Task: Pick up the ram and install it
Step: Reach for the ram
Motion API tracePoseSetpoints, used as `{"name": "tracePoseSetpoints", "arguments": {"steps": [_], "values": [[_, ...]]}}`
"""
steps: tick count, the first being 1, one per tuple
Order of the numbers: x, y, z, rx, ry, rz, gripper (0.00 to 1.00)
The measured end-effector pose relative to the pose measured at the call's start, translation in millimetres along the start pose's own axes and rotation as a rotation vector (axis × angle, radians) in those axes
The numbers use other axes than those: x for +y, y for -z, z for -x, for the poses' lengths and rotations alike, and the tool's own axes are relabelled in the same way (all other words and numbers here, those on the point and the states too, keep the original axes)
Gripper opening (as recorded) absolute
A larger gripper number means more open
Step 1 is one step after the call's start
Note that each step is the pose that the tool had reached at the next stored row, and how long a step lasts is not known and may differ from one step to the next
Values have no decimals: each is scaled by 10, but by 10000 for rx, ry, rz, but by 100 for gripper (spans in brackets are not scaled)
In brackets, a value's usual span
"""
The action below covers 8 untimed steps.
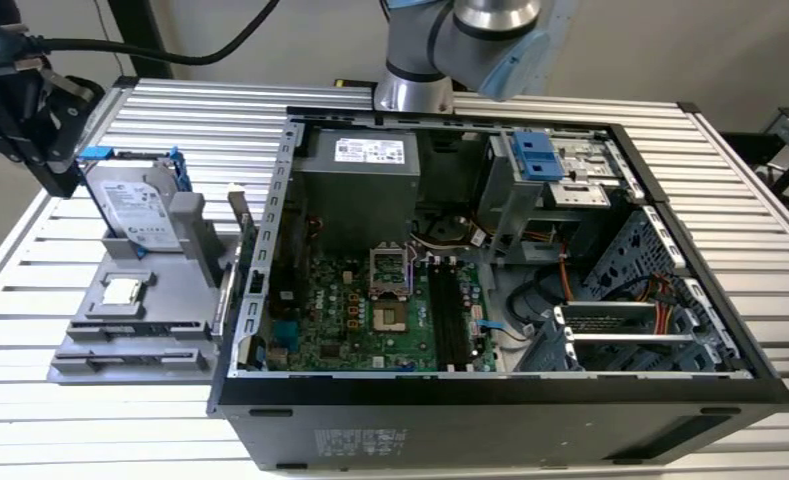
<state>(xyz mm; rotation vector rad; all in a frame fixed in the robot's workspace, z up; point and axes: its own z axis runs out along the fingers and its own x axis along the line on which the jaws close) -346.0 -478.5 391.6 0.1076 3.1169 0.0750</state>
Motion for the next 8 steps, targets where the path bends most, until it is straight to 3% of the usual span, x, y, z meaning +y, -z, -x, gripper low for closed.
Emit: {"name": "tracePoseSetpoints", "arguments": {"steps": [8], "values": [[-114, 4, 0, 1, 0, 0, 0]]}}
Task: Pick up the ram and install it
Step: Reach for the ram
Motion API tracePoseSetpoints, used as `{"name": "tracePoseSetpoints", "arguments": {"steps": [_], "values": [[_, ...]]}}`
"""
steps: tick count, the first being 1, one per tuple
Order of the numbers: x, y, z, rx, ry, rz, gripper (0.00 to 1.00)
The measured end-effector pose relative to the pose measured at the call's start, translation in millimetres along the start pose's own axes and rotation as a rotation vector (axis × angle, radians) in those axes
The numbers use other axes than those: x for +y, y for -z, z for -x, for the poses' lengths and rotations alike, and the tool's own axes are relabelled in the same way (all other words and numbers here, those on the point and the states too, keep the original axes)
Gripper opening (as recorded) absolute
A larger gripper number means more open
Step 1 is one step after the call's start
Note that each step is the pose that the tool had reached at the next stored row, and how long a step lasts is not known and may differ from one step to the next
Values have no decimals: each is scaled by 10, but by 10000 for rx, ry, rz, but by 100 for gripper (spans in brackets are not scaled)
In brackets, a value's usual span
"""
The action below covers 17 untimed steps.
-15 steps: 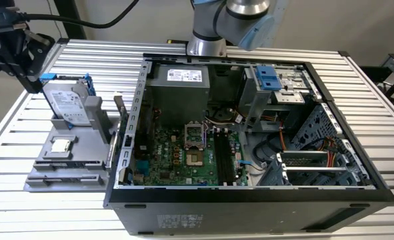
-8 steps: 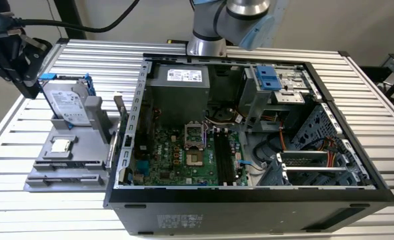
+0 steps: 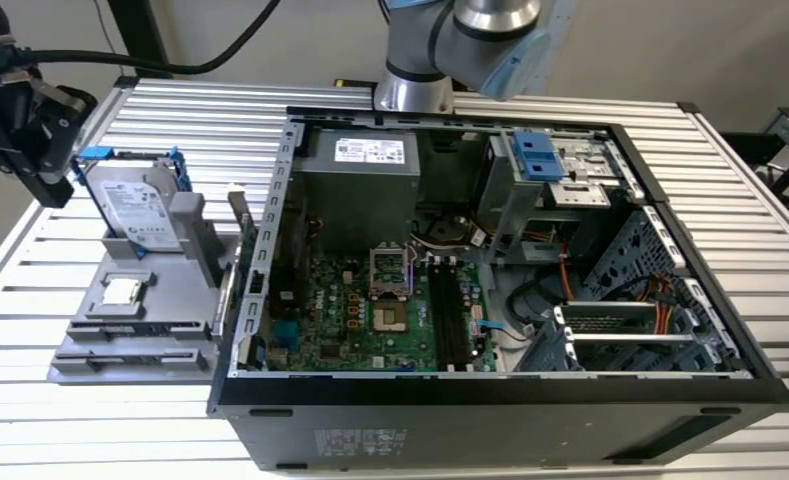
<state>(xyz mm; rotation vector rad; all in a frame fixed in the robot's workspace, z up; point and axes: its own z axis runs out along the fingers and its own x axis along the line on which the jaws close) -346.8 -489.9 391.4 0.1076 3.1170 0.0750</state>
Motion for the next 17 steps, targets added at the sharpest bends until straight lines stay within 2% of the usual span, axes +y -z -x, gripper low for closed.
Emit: {"name": "tracePoseSetpoints", "arguments": {"steps": [7, 12, 17], "values": [[-40, -1, -66, -1, 4, 1, 0], [-103, 1, -72, 1, 12, 0, 0], [-120, 1, -77, -1, 12, 1, 0]]}}
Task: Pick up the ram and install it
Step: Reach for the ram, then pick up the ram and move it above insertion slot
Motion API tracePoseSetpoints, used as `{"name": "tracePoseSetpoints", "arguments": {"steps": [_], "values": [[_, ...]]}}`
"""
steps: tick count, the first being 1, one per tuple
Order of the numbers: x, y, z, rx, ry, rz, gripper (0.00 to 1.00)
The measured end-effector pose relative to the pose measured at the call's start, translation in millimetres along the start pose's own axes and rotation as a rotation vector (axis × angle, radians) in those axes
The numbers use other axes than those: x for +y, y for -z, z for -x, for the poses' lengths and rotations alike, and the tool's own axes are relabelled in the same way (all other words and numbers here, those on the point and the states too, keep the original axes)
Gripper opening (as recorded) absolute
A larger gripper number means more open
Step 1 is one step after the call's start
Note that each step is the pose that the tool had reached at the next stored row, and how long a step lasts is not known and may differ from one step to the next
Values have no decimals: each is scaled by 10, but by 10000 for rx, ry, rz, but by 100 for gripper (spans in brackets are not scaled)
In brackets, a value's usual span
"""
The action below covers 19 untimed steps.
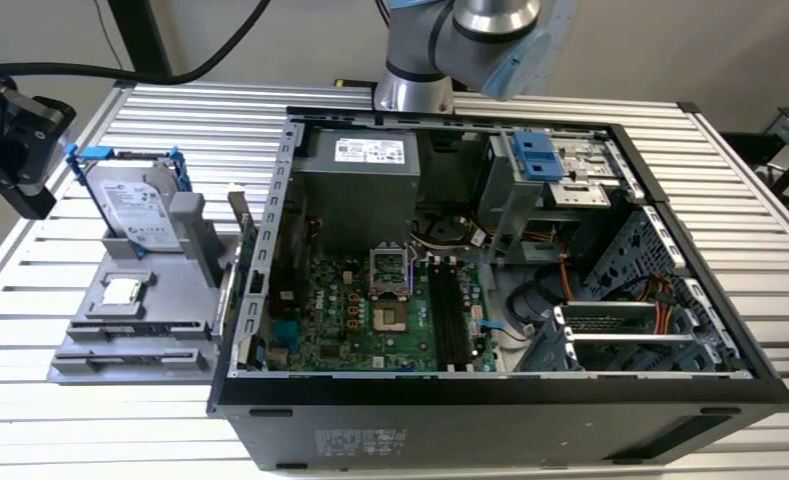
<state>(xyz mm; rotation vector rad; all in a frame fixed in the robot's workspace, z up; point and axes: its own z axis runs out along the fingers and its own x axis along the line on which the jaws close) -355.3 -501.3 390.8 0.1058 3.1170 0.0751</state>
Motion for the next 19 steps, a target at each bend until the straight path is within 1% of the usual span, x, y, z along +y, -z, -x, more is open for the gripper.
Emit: {"name": "tracePoseSetpoints", "arguments": {"steps": [14, 19], "values": [[-5, 1, 0, 1, 24, 5, 0], [-5, 1, 0, 22, 440, 13, 0]]}}
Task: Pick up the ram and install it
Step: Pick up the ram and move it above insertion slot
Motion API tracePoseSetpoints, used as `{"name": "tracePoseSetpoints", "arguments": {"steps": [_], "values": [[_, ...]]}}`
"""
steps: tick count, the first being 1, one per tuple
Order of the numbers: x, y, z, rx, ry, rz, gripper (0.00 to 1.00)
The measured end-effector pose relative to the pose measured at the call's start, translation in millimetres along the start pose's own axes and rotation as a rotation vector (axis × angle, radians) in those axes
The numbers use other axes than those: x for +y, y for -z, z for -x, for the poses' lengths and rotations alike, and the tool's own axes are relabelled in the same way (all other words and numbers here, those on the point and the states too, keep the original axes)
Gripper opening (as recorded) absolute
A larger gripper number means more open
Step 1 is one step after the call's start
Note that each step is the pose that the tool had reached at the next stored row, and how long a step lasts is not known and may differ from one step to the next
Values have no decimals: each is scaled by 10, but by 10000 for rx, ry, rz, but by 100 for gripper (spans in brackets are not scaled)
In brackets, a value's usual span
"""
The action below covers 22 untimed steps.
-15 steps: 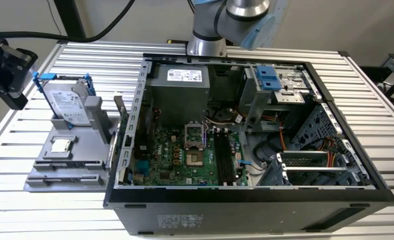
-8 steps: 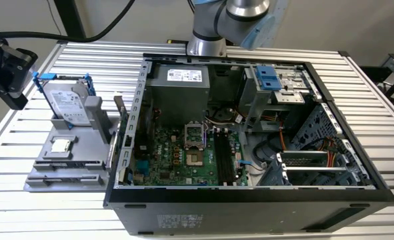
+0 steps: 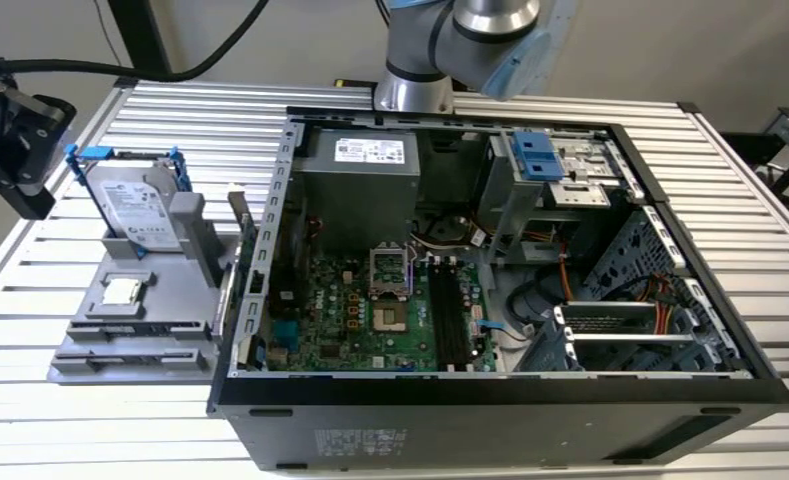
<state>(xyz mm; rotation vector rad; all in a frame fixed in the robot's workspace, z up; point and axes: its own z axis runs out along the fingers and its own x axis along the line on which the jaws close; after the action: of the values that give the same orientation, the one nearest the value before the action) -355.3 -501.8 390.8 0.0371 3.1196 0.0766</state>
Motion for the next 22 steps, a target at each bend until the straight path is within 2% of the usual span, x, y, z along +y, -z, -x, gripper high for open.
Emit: {"name": "tracePoseSetpoints", "arguments": {"steps": [14, 22], "values": [[0, 1, 0, 75, 1498, 30, 0], [0, 0, 0, 129, 2609, 53, 0]]}}
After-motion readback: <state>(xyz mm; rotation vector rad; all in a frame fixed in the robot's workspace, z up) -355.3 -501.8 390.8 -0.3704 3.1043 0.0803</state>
